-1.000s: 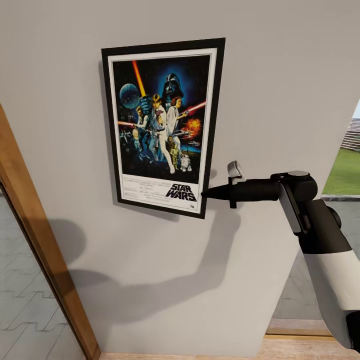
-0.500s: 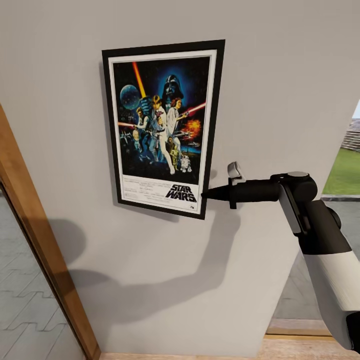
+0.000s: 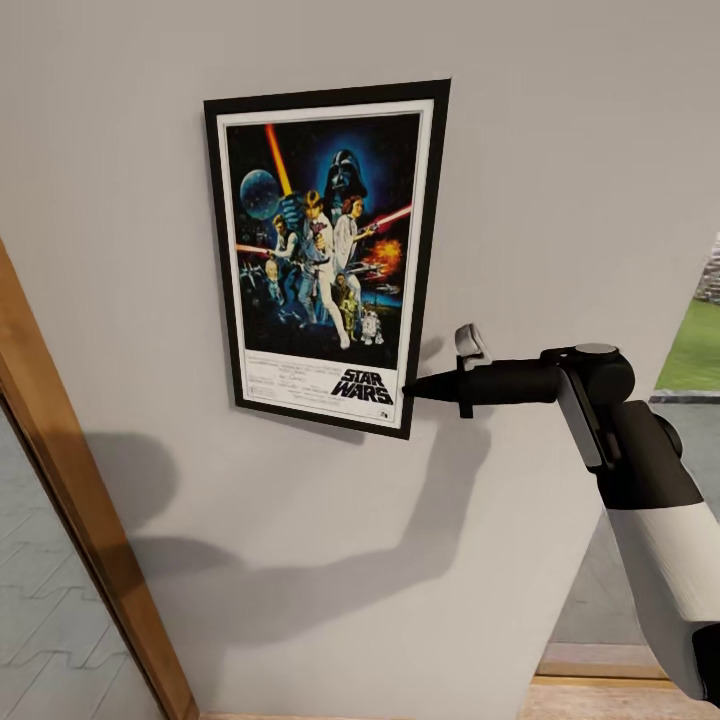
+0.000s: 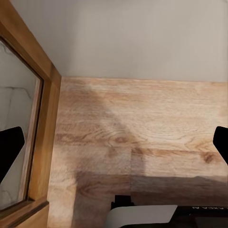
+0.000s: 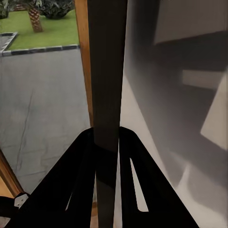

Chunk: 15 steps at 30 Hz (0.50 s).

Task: Pick up the poster from the kitchen countertop and hang it on one of the wall nails in the kitchen.

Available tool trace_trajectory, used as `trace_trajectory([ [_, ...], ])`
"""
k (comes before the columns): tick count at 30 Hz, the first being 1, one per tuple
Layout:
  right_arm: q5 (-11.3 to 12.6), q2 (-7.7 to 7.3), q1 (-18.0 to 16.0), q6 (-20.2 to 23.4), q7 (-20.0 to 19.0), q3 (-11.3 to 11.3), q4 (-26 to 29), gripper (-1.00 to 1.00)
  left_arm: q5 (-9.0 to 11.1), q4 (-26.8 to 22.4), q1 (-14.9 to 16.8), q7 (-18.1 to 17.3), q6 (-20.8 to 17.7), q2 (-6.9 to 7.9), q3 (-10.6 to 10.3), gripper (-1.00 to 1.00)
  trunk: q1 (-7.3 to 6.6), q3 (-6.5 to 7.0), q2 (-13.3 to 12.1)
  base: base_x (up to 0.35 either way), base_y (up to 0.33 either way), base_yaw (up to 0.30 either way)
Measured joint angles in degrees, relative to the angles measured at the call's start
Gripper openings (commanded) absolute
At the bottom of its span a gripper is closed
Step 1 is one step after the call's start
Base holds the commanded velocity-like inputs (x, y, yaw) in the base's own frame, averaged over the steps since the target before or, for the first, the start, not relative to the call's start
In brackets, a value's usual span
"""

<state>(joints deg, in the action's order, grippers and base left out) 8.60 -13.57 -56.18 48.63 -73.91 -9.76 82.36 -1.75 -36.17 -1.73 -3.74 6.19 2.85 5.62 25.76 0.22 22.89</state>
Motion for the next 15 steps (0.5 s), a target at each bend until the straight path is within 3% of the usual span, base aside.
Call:
trace_trajectory([
  [8,-0.48,-0.17,0.32,-0.50,0.23,0.32,-0.33,-1.00,0.11,0.06,0.00,0.02,0.05,-0.31,0.05,1.00,0.00,0.00,0.00,0.001,0.000,0.000],
  [13,4.26,-0.17,1.06,0.24,0.28,1.71,-1.41,-1.00,0.10,0.05,0.00,0.01,0.05,-0.36,0.06,1.00,0.00,0.00,0.01,0.000,0.000,0.000],
  [15,4.28,-0.17,1.05,-0.35,0.27,2.08,-1.47,-1.00,0.10,0.04,0.00,0.01,0.05,-0.36,0.07,1.00,0.00,0.00,0.00,0.000,0.000,0.000],
])
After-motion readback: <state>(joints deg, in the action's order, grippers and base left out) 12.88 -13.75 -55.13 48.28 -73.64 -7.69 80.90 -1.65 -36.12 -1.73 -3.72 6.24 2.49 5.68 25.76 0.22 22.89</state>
